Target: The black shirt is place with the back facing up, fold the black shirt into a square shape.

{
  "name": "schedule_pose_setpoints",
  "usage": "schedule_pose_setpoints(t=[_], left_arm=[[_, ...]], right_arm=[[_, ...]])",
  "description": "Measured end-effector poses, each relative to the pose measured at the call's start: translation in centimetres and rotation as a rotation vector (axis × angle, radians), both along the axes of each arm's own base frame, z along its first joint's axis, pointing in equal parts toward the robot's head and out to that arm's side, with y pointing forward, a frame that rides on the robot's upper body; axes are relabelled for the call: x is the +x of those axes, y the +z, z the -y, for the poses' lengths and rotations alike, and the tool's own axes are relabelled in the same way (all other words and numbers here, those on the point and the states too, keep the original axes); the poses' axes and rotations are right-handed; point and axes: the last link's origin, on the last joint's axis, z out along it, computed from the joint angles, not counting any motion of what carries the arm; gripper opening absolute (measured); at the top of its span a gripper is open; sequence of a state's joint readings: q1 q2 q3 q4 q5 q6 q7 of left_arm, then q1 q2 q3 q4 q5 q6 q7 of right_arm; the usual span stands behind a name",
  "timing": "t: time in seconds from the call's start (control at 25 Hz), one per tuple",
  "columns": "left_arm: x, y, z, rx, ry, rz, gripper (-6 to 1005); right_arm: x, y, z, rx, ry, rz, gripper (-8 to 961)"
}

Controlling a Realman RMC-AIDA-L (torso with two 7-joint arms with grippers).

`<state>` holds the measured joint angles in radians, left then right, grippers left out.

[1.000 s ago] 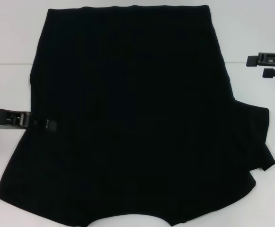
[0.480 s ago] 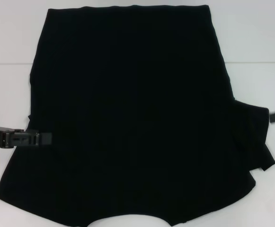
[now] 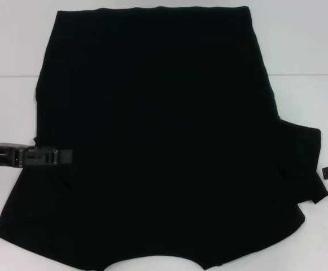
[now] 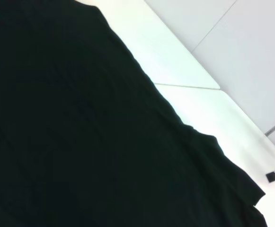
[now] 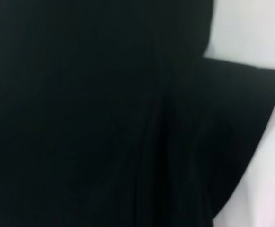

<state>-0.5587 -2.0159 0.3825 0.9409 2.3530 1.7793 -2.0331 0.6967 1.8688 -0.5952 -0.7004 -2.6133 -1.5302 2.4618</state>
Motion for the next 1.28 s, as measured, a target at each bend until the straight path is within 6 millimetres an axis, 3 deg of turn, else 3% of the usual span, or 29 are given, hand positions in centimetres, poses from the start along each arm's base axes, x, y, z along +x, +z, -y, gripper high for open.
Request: schedule_pose_setpoints(t=[0.2, 0.44, 0.64, 0.96, 1.28], left_arm=[[0.1, 0.0, -0.2, 0.008, -0.005, 0.005, 724], [0.1, 0.0, -0.3, 0.022, -0.003, 0.012, 723], [0.2, 0.1, -0.3, 0.032, -0.005, 0.023, 723], [0.3, 0.1, -0.4, 0.044, -0.011, 0.038, 725], [0.4, 0.1, -0.5, 0.045, -0.014, 0.039, 724]], right_arm=[[0.2, -1.2, -0.1, 0.018, -0.001, 0.01, 589], [0.2, -3.2, -0.2, 0.005, -0.005, 0.009, 398], [0.5, -4.4, -0.3, -0.003, -0.01, 0.028, 400], [-0.1, -4.5, -0.4, 0.014, 0.011, 0.014, 369], [-0.1, -4.1, -0.3, 0.001, 0.004, 0.012, 91]])
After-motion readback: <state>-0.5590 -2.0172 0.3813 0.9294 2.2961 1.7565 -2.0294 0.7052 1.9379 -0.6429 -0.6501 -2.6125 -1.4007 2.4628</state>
